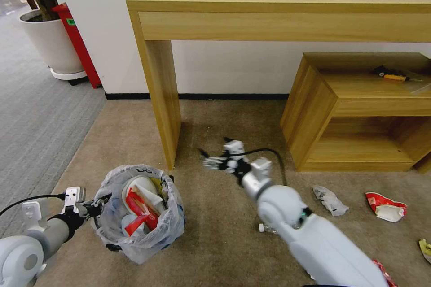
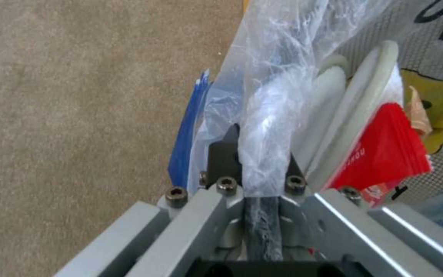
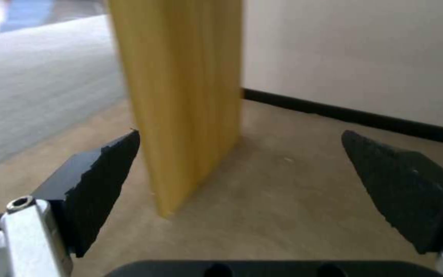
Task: Pick up the trash bin and place the garbage on the floor into it.
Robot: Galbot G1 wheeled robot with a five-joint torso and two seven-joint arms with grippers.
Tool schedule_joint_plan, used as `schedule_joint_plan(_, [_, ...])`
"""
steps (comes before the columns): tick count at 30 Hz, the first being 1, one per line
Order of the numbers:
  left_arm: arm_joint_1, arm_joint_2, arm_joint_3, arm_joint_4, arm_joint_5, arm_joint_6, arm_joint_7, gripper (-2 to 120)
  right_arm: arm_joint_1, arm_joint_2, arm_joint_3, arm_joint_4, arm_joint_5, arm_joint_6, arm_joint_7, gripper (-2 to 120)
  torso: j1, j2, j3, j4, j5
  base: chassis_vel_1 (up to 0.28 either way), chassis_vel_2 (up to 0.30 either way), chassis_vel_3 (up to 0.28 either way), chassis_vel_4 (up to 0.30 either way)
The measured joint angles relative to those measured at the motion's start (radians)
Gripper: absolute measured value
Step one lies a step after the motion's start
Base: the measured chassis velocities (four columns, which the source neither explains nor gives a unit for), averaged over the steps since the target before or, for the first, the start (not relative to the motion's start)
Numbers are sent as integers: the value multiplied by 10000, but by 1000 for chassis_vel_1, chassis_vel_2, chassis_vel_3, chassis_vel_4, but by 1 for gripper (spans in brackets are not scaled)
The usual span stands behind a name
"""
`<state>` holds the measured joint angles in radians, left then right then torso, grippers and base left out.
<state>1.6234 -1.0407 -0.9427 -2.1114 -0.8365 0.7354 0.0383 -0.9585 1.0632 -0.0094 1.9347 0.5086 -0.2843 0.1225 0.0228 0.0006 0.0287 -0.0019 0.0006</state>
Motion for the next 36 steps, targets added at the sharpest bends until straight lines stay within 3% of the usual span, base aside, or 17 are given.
schedule_joint_plan(1, [0, 0, 0, 0, 0, 0, 0, 0, 0, 0, 0, 0, 0, 0, 0, 100, 0, 0, 0, 0, 0, 0, 0, 0, 0])
schedule_joint_plan(4, [122, -246, -58, -195, 118, 0, 15, 0, -1822, -265, 1585, 434, -359, 326, -230, 100, -1, 0, 0, -2, 0, 0, 0, 0, 0])
schedule_joint_plan(16, [127, -290, -66, -281, 370, 0, 141, 0, -3848, 13, 3577, 456, -772, 785, -474, 100, 0, 1, 0, -1, -2, 0, 0, 0, 0])
schedule_joint_plan(23, [139, -266, -66, -301, 391, 0, 168, 0, -4014, -158, 4106, -15, -749, 811, -954, 100, 0, 0, 1, 0, -2, 0, 0, 0, 0])
schedule_joint_plan(36, [161, -369, -172, -203, 457, 0, 475, 0, -3458, -1167, 3796, -1912, -1442, 1000, -3713, 100, 1, 0, 1, -1, -4, -39, -46, -38, -43])
